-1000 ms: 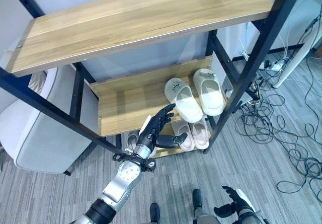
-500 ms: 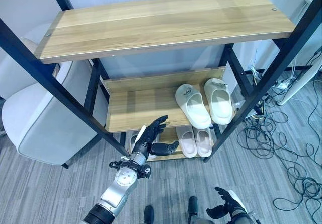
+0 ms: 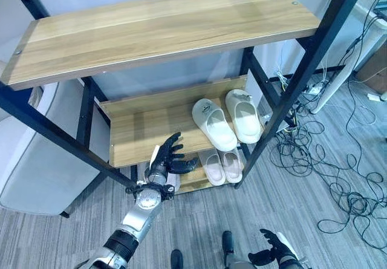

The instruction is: Arrange the slippers neatly on the shoe rack.

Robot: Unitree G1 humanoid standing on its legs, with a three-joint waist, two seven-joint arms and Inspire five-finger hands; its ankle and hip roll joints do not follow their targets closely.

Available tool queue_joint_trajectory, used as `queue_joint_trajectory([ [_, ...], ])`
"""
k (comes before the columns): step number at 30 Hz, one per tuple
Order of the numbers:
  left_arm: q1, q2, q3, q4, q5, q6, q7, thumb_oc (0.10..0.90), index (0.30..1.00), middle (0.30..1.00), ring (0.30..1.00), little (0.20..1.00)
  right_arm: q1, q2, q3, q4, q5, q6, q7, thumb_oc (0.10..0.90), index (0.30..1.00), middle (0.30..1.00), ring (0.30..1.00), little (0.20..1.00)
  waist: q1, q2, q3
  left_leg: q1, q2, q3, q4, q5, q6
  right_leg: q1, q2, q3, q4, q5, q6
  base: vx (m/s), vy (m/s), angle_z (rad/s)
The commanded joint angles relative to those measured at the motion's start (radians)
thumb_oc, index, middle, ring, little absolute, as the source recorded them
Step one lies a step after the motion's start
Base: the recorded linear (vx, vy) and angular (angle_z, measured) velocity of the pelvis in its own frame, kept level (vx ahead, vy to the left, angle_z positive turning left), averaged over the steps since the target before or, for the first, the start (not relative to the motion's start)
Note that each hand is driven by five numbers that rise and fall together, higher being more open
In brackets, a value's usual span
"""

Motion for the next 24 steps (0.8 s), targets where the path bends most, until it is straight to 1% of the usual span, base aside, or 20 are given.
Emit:
queue_joint_trajectory([
  [1,-0.235,-0.004,0.047,0.041,0.009,-0.1,0.038,0.8,0.9,0.9,0.9,0.9,0.018,-0.055,0.012,-0.02,0.001,-0.019,-0.024,0.8,0.9,0.9,0.9,0.9,-0.026,-0.005,-0.025,-0.091,0.005,-0.004,0.002,0.019,-0.025,0.026,-0.025,-0.049,0.013,-0.144,0.065,0.03,-0.005,-0.16],
  [4,-0.284,-0.001,0.044,0.071,0.005,-0.102,0.05,0.8,0.9,0.9,0.9,0.9,0.011,-0.058,0.016,-0.027,0.007,-0.019,-0.024,0.8,0.9,0.9,0.9,0.9,-0.035,-0.004,-0.022,-0.092,0.005,0.001,0.002,0.017,-0.024,0.017,-0.023,-0.042,0.013,-0.142,0.066,0.02,-0.007,-0.11],
  [6,-0.299,0.007,0.049,0.06,-0.004,-0.107,0.055,0.8,0.9,0.9,0.9,0.9,0.009,-0.061,0.018,-0.031,0.008,-0.02,-0.024,0.8,0.9,0.9,0.9,0.9,-0.038,-0.003,-0.02,-0.096,0.006,0.003,0.002,0.017,-0.024,0.011,-0.024,-0.038,0.013,-0.141,0.066,0.0,-0.007,-0.07],
  [11,-0.294,0.011,0.054,0.018,-0.011,-0.115,0.057,0.8,0.9,0.9,0.9,0.9,0.014,-0.057,0.018,-0.04,0.016,-0.025,-0.021,0.8,0.9,0.9,0.9,0.9,-0.038,-0.002,-0.019,-0.095,0.008,0.006,0.002,0.013,-0.023,0.009,-0.022,-0.033,0.013,-0.144,0.065,0.02,-0.002,-0.06],
  [17,-0.35,0.032,0.047,0.08,0.043,-0.096,0.08,0.8,0.9,0.9,0.9,0.9,0.007,-0.054,0.03,-0.064,0.017,-0.031,-0.02,0.8,0.9,0.9,0.9,0.9,-0.044,-0.004,-0.018,-0.089,0.01,0.007,0.002,0.008,-0.023,0.012,-0.019,-0.031,0.013,-0.146,0.066,0.01,0.0,0.0],
  [24,-0.403,0.04,0.046,0.129,0.045,-0.098,0.095,0.8,0.9,0.9,0.9,0.9,0.005,-0.062,0.045,-0.093,0.016,-0.032,-0.013,0.8,0.9,0.9,0.9,0.9,-0.054,-0.009,-0.011,-0.097,0.012,0.012,0.002,0.007,-0.025,-0.005,-0.016,-0.021,0.013,-0.142,0.067,0.01,-0.006,-0.03],
])
